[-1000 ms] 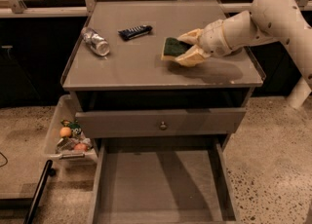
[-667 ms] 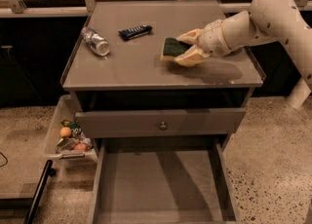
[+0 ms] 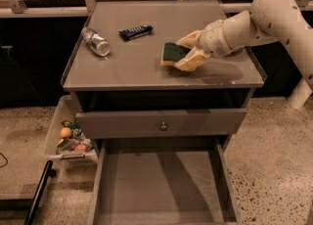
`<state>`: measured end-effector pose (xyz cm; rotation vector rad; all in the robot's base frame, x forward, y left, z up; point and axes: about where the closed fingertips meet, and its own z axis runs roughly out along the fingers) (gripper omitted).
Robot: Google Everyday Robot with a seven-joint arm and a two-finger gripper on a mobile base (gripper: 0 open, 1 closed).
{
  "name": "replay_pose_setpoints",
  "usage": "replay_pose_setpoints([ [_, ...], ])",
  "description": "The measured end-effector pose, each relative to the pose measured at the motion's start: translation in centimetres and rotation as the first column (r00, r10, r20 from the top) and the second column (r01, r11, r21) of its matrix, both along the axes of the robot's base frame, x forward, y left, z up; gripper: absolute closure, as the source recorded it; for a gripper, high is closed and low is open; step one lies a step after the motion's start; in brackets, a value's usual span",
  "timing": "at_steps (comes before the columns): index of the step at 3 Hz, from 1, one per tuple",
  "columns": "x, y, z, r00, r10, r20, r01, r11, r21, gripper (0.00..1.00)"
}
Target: Pick sponge from middle drawer and place on counter
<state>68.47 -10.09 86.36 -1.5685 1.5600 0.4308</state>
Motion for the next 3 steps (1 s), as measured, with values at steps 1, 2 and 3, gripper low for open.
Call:
replay_pose_setpoints([
  [1,0.0,0.01,0.0,1.0,0.0,0.0,0.0,1.0,0.0,0.11],
  [2,0.0,0.01,-0.01,1.0,0.0,0.0,0.0,1.0,0.0,0.0],
  [3,0.0,0.01,-0.01,1.0,0.0,0.0,0.0,1.0,0.0,0.0],
])
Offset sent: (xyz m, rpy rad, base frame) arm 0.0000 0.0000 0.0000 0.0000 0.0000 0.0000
